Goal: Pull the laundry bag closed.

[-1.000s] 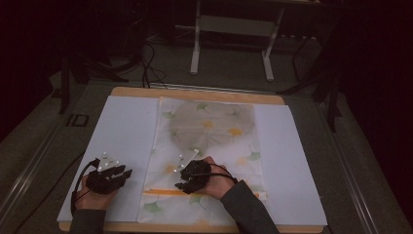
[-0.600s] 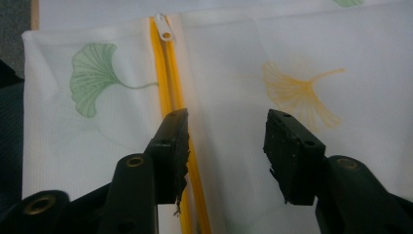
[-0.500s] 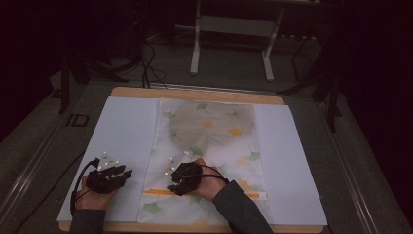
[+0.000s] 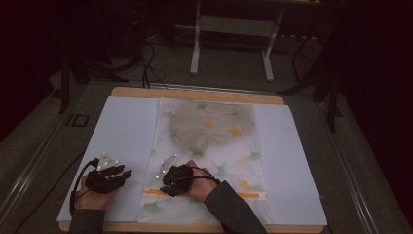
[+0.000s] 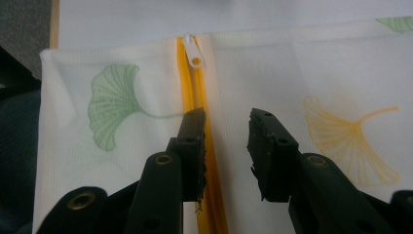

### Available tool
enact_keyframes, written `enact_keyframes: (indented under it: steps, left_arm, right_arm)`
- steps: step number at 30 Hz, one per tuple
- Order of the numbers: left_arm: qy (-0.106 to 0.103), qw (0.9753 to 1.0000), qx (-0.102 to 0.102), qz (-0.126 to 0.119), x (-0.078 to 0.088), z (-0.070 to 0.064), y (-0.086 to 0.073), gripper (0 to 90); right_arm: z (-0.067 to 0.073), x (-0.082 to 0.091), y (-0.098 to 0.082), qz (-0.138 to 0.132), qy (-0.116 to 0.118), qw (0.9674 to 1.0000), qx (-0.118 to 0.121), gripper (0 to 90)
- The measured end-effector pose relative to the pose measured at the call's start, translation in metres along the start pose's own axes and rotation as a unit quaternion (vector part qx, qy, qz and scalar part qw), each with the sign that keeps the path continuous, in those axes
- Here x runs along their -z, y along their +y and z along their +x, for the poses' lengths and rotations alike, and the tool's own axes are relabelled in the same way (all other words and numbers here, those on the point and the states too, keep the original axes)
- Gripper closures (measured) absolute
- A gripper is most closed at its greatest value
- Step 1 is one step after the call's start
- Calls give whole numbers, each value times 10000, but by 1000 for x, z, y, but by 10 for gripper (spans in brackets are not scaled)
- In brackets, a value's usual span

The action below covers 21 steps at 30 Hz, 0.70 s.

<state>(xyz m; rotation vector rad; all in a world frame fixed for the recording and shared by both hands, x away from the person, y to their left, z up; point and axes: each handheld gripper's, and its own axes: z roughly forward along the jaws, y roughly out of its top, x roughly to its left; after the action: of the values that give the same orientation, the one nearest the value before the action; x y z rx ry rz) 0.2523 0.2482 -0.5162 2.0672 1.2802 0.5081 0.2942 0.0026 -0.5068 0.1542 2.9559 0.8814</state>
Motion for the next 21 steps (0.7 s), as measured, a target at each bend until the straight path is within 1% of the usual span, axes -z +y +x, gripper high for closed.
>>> enact_keyframes:
  steps: [8,9,13,15,21]
  left_arm:
    - [6,10000,-1,19,0,0,0,638]
    - [7,10000,-2,20,0,0,0,638]
    - [14,10000,-18,34,0,1,0,638]
    - [20,10000,-27,45,-1,0,0,637]
    - [31,10000,-24,48,-1,1,0,632]
  right_arm:
    - [5,-8,9,-37,140,9999,29,718]
    - [6,-11,11,-10,158,9999,71,718]
    - [7,-14,14,7,183,9998,62,717]
    - [7,-15,16,-10,194,9997,137,717]
    - [8,-20,21,41,271,9996,116,717]
